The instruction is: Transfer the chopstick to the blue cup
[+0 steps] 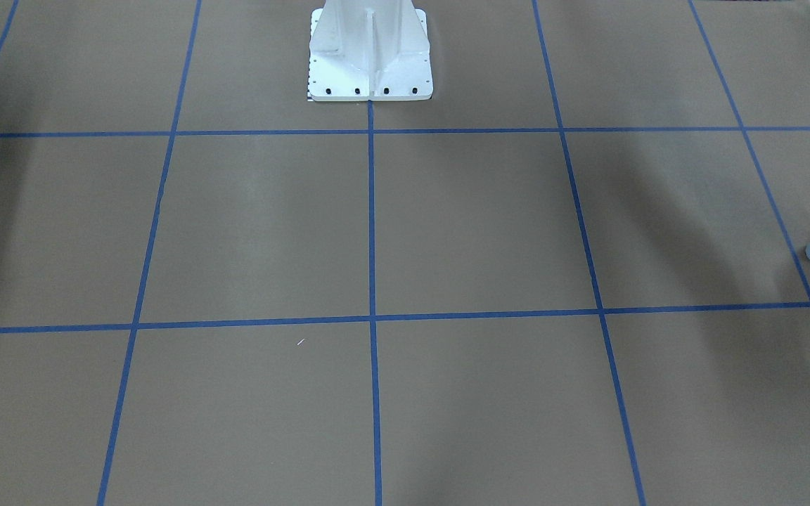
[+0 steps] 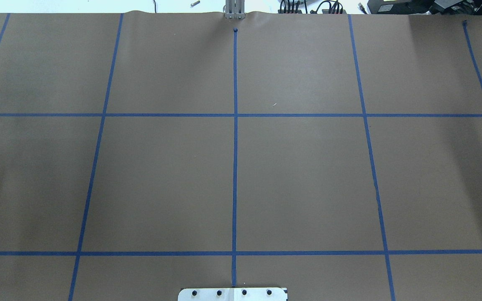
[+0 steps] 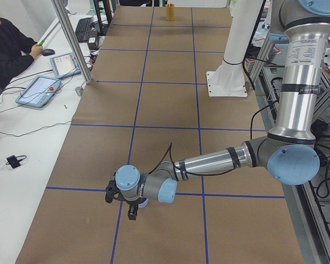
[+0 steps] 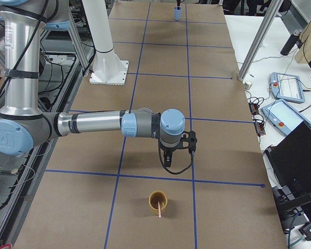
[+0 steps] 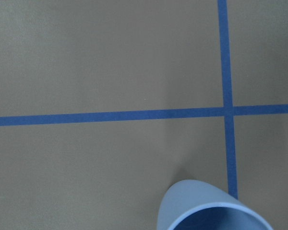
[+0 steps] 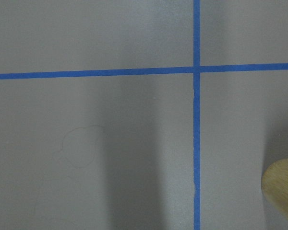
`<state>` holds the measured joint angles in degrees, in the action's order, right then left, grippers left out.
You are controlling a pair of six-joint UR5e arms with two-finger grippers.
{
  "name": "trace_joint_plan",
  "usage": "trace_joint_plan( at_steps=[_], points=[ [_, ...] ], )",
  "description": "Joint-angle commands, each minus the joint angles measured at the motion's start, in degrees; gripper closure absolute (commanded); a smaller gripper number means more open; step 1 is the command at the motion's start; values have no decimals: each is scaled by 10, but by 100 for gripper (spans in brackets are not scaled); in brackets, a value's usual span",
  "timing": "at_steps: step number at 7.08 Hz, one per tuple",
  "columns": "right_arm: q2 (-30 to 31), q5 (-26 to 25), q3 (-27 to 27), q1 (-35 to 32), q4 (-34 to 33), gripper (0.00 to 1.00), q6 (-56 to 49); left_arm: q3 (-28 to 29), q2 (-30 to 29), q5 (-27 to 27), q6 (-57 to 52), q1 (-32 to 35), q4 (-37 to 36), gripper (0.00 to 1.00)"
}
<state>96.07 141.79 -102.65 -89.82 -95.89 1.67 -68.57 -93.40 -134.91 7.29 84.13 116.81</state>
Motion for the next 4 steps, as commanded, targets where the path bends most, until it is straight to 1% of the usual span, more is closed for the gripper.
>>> trace_joint_plan(
  at_steps=[1, 2, 3, 4],
  points=[
    [0, 0, 3, 0, 0, 0, 0, 0, 8, 1, 0, -18, 1, 1],
    [0, 0, 2, 0, 0, 0, 0, 0, 8, 0, -1, -18, 1, 3],
    [0, 0, 1, 0, 0, 0, 0, 0, 9, -1, 7, -18, -4, 54],
    [1, 1, -2, 0, 0, 0, 0, -2, 9, -1, 8, -17, 0, 81]
  ],
)
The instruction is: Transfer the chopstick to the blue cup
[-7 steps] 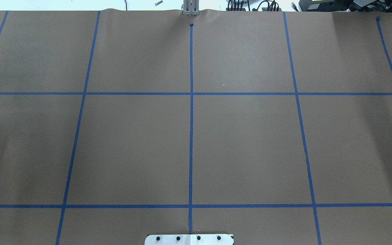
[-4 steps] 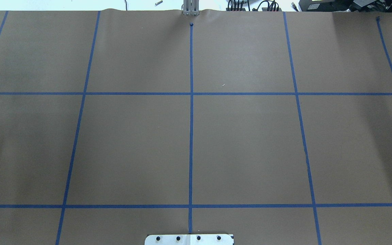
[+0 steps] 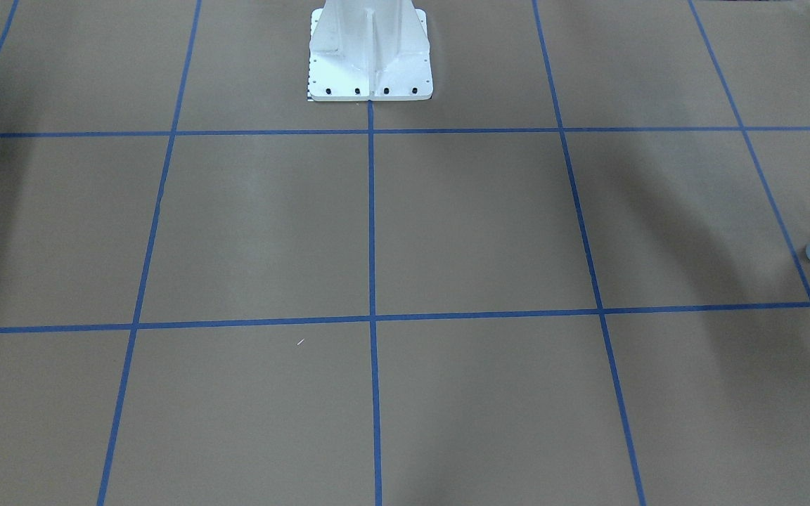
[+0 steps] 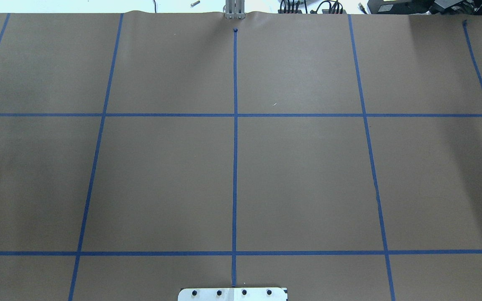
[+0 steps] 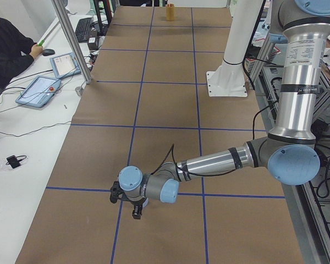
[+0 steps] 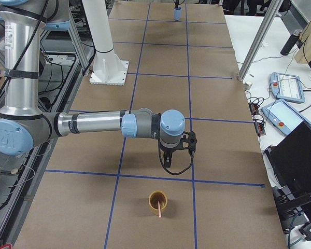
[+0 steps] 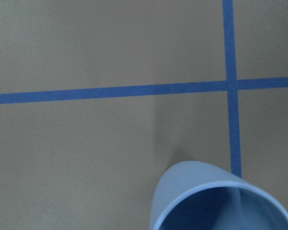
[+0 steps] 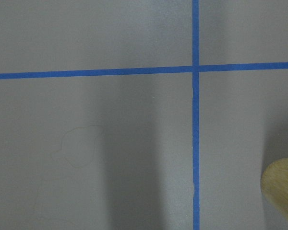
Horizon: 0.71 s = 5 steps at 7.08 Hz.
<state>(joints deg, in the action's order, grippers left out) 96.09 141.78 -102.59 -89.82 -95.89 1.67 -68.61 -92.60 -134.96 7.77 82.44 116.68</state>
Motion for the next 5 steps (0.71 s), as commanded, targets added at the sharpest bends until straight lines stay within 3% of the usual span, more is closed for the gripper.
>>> trace_joint_plan(
  at_steps=[1, 2, 3, 5],
  points=[
    [1, 1, -2, 0, 0, 0, 0, -5, 1, 0, 3, 0, 2, 94],
    [2, 1, -2, 0, -1, 0, 0, -6, 2, -1, 1, 0, 3, 100],
    [2, 1, -1, 0, -1, 0, 0, -20, 1, -18, 3, 1, -6, 100],
    [3, 2, 2, 0, -1, 0, 0, -75, 0, -92, 5, 11, -50, 100]
  ],
)
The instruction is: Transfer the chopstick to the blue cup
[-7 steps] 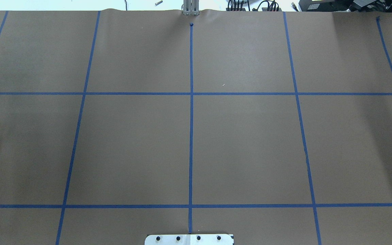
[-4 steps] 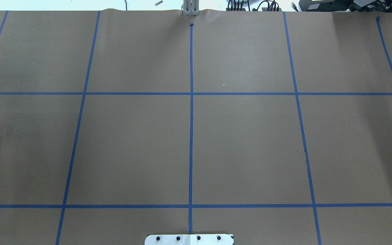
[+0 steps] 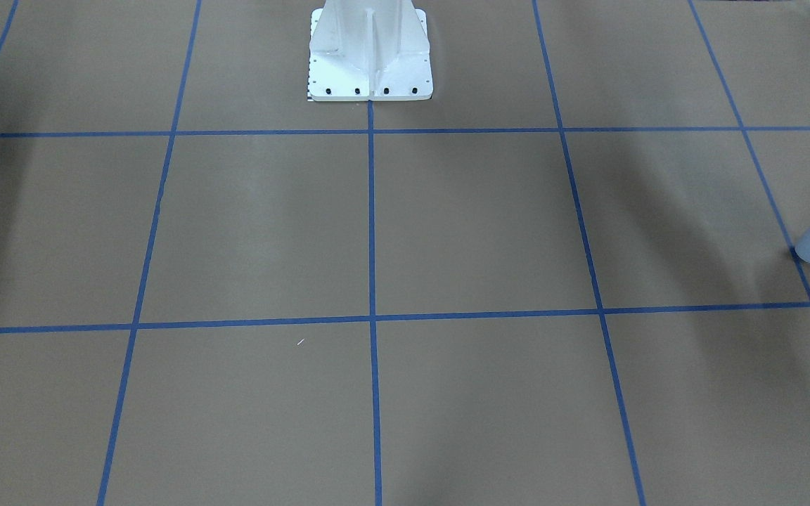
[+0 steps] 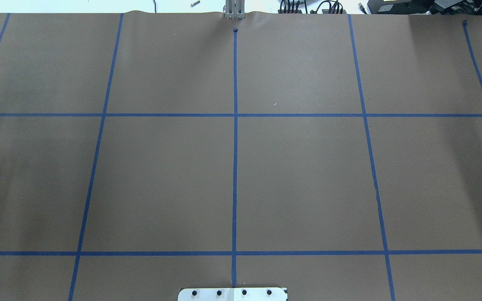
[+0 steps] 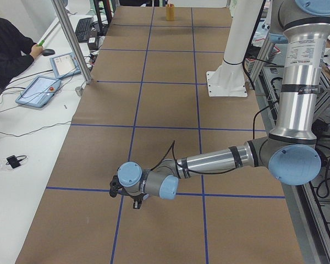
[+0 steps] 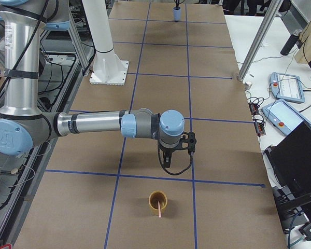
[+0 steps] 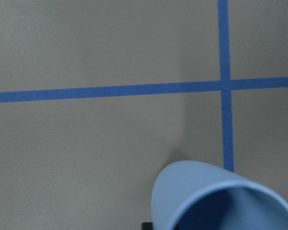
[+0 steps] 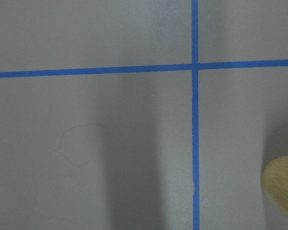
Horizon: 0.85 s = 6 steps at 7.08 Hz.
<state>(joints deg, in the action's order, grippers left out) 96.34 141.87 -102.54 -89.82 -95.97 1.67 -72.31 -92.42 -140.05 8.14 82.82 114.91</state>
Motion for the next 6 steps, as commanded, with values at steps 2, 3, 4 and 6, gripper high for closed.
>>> trace_joint_plan(
  at_steps=[2, 3, 4, 6],
  points=[
    [4, 1, -1, 0, 0, 0, -1, -177, -30, -37, 4, 18, -229, 100],
    [5, -3, -3, 0, 1, 0, -1, -217, -90, -17, 39, 14, -332, 100],
    [4, -4, -4, -1, 2, 0, -1, -249, -128, -1, 103, -18, -367, 100],
    [3, -5, -5, 0, 3, 0, -2, -274, -221, 59, 348, -155, -370, 100]
  ],
)
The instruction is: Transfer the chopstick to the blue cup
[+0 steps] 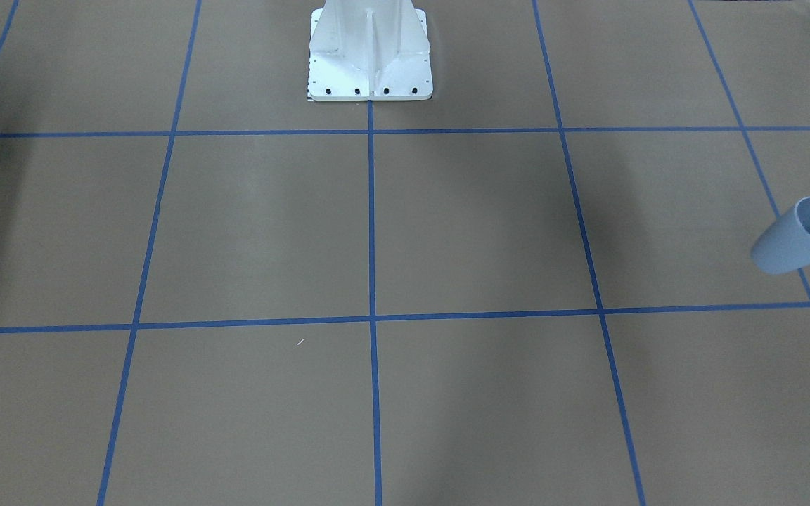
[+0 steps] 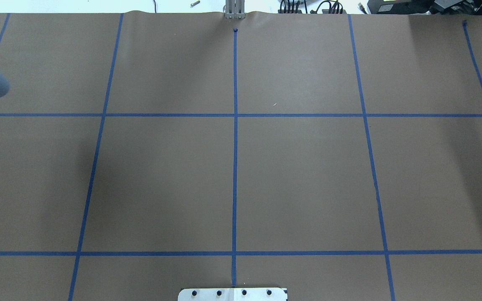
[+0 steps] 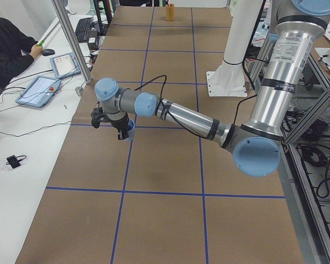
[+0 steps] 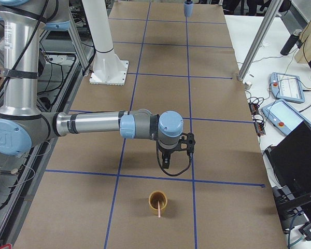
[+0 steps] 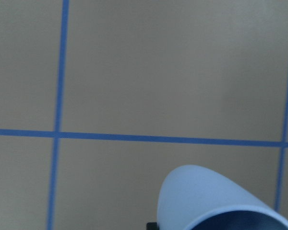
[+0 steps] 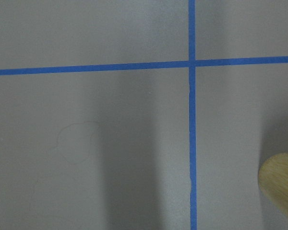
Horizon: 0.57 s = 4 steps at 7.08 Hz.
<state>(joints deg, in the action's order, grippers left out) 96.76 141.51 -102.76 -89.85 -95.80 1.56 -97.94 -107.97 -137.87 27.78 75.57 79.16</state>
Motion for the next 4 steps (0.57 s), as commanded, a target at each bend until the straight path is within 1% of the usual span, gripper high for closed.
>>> trace_joint_plan(
  at_steps=[1, 2, 3, 4],
  points=[
    [-2, -5, -2, 0, 2, 0, -2, -9, -115, 61, 259, -156, -14, 100],
    [-1, -5, -4, 0, 2, 0, -5, 9, -172, 82, 352, -213, -12, 100],
    [0, -4, -5, -1, 2, 0, -9, 46, -240, 82, 422, -252, -7, 100],
    [0, -3, 0, -2, 2, 0, -5, 108, -322, 83, 483, -288, -4, 100]
  ],
)
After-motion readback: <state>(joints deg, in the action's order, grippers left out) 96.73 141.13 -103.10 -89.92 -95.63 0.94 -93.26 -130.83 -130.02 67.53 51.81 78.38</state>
